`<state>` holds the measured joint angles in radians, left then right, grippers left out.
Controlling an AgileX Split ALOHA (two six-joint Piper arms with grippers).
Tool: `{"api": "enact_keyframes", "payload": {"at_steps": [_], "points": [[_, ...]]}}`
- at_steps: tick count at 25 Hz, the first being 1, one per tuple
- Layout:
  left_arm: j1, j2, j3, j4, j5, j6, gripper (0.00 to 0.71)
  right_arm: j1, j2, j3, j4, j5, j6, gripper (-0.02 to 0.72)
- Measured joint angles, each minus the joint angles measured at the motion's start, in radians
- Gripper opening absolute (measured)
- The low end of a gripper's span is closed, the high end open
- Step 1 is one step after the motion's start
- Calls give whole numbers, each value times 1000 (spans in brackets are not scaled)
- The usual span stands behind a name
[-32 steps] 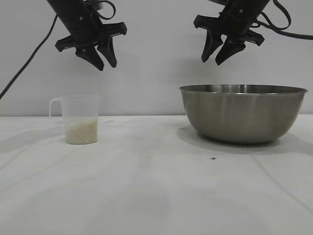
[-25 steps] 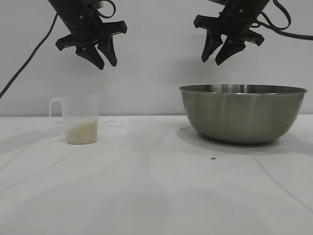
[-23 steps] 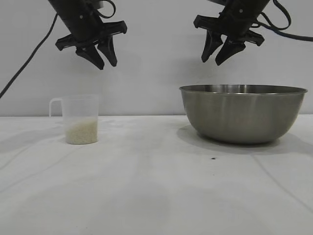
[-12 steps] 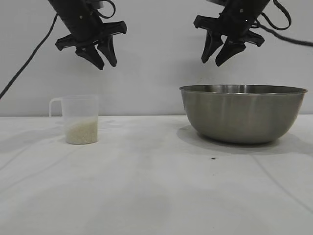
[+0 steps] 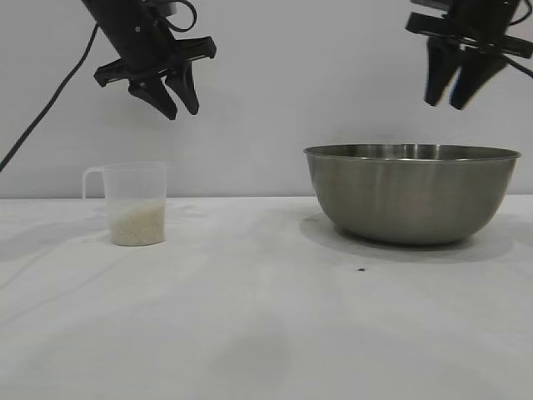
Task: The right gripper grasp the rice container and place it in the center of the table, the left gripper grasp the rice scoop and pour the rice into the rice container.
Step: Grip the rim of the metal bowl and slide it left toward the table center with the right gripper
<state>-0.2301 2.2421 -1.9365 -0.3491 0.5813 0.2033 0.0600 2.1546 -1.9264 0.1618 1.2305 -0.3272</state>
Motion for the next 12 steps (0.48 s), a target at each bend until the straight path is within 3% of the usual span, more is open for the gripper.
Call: {"api": "enact_keyframes", "payload": {"at_steps": [8, 10, 12], "points": [[0, 0, 0, 4, 18, 0, 221, -6, 35, 119, -22, 0, 1, 254], [0, 0, 0, 4, 20, 0, 221, -8, 51, 123, -9, 0, 1, 112], [0, 0, 0, 4, 26, 0, 221, -8, 55, 123, 18, -16, 8, 50]]}}
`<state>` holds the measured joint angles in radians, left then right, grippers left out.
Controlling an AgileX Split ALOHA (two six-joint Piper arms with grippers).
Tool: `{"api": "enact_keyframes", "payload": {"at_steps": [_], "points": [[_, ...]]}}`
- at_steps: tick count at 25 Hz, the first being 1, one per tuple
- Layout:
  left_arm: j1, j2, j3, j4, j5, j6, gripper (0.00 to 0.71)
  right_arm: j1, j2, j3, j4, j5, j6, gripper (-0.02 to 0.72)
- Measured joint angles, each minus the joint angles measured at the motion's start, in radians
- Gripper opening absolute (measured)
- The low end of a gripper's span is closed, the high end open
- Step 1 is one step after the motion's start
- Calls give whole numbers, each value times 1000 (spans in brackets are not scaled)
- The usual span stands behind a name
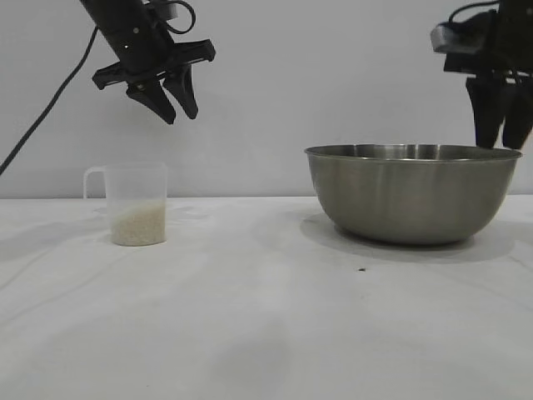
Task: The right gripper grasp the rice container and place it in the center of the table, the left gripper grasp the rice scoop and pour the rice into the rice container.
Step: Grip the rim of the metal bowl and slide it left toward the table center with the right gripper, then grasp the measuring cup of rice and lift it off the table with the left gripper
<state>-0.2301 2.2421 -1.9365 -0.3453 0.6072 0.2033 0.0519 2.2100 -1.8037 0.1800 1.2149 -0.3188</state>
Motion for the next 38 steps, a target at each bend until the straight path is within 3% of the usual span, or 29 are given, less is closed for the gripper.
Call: {"api": "enact_keyframes", "payload": {"at_steps": [1, 16, 17, 18, 23, 27, 28, 33, 34, 38], "points": [[0, 0, 0, 0, 10, 0, 221, 5, 1, 0, 4, 0, 0, 0], [0, -26, 0, 48, 40, 0, 221, 240, -6, 39, -7, -2, -2, 0], [0, -29, 0, 48, 42, 0, 221, 244, -6, 45, -10, 1, -2, 53], [0, -31, 0, 48, 42, 0, 221, 244, -6, 52, -14, 2, -2, 53], [14, -54, 0, 48, 44, -4, 221, 210, -94, 60, 7, 2, -2, 342], [22, -80, 0, 55, 46, -17, 221, 173, -236, 80, 97, -1, -10, 357], [22, -82, 0, 55, 47, -17, 221, 169, -281, 102, 123, -22, -27, 398], [22, -91, 0, 58, 60, -17, 221, 169, -551, 401, 311, -205, -210, 383], [22, -96, 0, 60, 69, -17, 221, 169, -617, 480, 331, -238, -238, 332], [22, -128, 25, 73, 69, -17, 221, 169, -888, 770, 352, -412, -318, 330]]}}
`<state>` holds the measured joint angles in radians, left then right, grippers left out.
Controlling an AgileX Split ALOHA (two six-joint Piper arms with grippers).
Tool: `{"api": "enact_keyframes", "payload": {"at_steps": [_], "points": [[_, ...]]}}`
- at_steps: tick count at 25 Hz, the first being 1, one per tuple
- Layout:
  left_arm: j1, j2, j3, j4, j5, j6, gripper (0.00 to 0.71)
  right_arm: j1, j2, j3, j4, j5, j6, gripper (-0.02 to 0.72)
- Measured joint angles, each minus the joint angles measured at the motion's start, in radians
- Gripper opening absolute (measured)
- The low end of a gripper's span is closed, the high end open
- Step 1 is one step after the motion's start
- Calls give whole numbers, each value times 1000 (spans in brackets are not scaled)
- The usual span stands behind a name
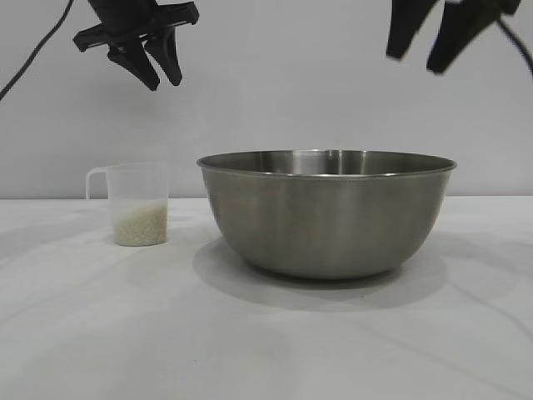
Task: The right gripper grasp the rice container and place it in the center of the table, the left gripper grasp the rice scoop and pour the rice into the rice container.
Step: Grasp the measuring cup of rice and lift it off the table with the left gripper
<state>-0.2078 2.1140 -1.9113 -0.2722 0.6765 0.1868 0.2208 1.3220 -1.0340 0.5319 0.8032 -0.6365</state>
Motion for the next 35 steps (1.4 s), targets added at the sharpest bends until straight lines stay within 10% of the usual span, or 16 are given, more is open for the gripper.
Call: {"api": "enact_keyframes", "payload": {"at_steps": [5, 15, 25, 35], "points": [[0, -82, 138, 7, -29, 37, 221, 0, -304, 258, -91, -64, 30, 330], [-4, -423, 736, -28, -472, 180, 221, 0, -552, 421, -209, 116, 218, 330], [-180, -596, 1338, -45, -1020, 160, 221, 0, -630, 424, -169, 218, 250, 279], [-211, -535, 1491, -37, -1262, 28, 221, 0, -995, 424, -362, 361, 439, 279]]}}
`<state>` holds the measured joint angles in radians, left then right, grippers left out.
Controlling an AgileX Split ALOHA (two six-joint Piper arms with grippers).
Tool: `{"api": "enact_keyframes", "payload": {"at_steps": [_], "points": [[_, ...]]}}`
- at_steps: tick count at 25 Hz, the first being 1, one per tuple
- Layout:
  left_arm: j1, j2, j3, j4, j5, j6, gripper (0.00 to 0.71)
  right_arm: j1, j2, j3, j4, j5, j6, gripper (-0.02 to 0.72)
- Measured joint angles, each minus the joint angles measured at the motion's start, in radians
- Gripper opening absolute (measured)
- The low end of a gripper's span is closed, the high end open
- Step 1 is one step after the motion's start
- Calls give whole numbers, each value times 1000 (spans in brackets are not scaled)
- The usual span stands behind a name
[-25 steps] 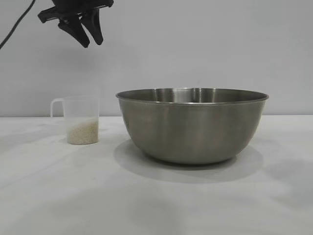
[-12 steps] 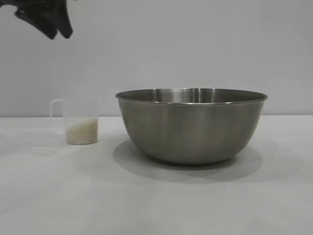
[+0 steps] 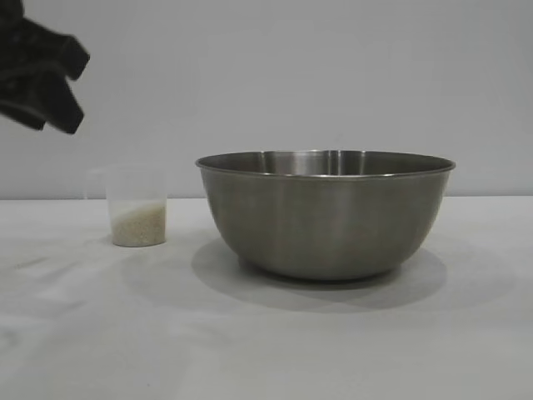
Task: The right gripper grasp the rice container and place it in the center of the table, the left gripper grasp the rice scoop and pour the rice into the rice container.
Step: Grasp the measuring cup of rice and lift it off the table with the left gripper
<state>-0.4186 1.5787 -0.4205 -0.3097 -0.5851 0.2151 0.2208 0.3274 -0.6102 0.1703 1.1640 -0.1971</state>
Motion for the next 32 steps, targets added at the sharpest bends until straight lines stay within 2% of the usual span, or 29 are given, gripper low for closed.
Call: {"api": "enact_keyframes", "payload": {"at_steps": [6, 14, 19, 24, 27, 32], "points": [[0, 85, 0, 25, -59, -55, 221, 0, -210, 0, -36, 108, 38, 279], [0, 264, 0, 53, -319, -82, 221, 0, -336, 17, -102, 119, 59, 279], [0, 399, -2, 116, -525, -134, 221, 0, -345, 77, -112, 102, 61, 279], [0, 477, -4, 118, -551, -169, 221, 0, -345, 116, -148, -3, 74, 279], [0, 507, -25, 118, -551, -186, 221, 0, -345, 120, -184, -18, 113, 279], [0, 532, -93, 117, -551, -187, 221, 0, -345, 120, -196, -21, 131, 279]]}}
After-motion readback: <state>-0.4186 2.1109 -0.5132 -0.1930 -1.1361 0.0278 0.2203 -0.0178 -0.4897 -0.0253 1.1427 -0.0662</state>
